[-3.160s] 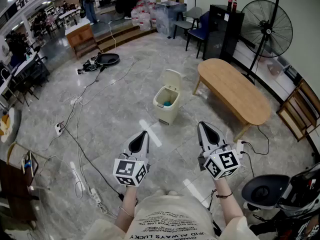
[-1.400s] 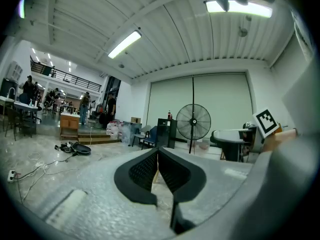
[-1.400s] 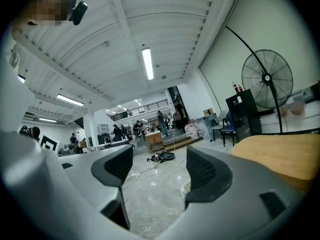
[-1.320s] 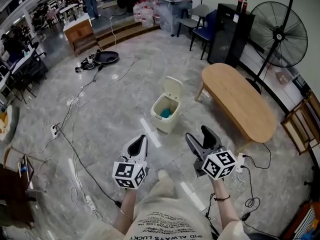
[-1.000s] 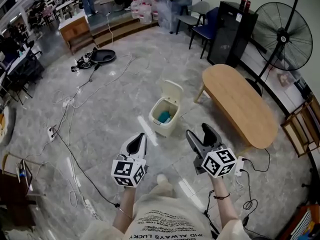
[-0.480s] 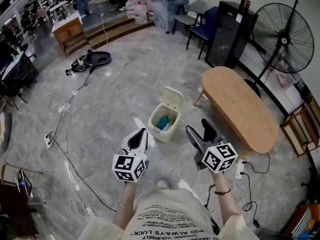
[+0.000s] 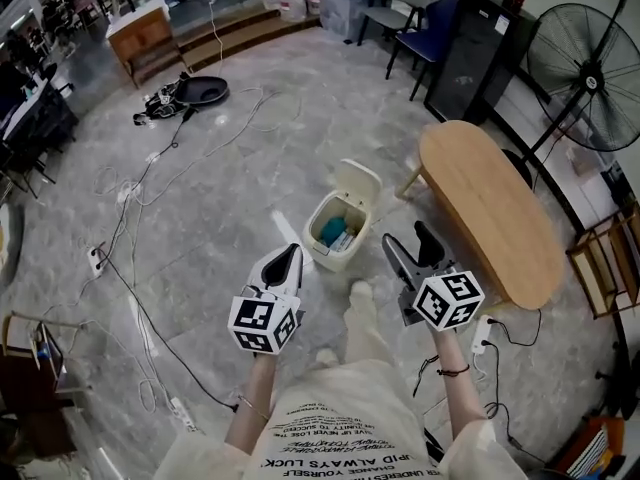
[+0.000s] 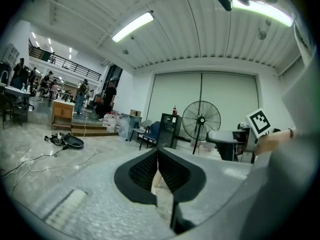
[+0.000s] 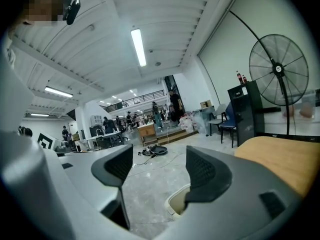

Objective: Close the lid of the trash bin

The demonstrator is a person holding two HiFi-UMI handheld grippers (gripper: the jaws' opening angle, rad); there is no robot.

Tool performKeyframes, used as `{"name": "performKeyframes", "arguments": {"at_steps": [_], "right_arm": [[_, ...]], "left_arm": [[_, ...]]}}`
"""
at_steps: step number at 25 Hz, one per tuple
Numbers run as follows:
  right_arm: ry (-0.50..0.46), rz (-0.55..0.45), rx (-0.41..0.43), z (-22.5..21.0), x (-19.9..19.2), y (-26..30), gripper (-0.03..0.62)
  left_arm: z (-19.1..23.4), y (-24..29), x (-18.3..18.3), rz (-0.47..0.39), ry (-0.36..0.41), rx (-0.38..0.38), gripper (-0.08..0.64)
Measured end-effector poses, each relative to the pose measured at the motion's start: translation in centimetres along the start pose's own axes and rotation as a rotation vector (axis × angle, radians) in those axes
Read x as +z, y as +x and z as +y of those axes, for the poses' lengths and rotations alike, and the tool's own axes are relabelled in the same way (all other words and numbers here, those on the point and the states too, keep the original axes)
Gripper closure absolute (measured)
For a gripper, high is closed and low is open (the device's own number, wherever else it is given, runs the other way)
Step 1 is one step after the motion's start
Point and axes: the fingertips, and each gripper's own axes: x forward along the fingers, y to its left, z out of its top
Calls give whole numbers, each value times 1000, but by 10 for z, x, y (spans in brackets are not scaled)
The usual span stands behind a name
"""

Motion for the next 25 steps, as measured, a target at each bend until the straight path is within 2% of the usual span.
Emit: {"name": "performKeyframes", "arguments": {"at_steps": [8, 18, 25], "right_arm": [[7, 82, 28, -46, -13, 73, 275], [17, 211, 66, -119, -37, 178, 275], [-38, 299, 89, -152, -63, 240, 275]], "left_arm": [[33, 58, -7, 53, -32, 45, 537], [68, 153, -40, 222, -93, 90, 537], [87, 210, -68, 310, -145, 122, 537]]}}
